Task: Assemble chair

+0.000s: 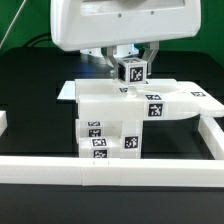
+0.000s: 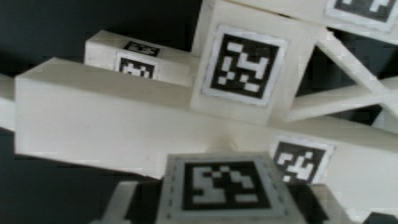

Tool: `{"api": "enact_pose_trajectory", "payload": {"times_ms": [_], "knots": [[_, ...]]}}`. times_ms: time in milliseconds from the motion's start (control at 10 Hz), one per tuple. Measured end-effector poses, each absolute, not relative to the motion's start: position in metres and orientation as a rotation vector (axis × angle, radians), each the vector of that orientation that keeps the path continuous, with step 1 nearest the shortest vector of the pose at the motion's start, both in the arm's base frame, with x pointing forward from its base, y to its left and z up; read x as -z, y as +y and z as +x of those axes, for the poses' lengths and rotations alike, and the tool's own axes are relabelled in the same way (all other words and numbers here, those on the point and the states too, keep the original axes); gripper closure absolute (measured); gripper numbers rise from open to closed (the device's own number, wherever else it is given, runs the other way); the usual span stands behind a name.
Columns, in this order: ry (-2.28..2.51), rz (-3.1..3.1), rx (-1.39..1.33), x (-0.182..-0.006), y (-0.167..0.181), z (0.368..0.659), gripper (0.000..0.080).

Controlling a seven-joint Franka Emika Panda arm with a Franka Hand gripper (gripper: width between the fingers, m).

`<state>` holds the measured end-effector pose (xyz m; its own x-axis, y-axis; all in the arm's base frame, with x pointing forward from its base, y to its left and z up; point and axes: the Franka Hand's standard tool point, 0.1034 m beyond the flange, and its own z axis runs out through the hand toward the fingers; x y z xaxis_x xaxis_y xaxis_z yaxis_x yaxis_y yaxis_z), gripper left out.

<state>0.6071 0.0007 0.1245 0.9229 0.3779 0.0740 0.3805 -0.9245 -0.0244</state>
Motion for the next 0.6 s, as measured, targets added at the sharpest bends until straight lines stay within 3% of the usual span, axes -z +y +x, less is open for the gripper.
{"api": "enact_pose_trajectory", "payload": {"times_ms": [600], "knots": [[-0.603, -3.043, 0.079, -0.1126, 0.0018, 0.6053, 0.0534]]}}
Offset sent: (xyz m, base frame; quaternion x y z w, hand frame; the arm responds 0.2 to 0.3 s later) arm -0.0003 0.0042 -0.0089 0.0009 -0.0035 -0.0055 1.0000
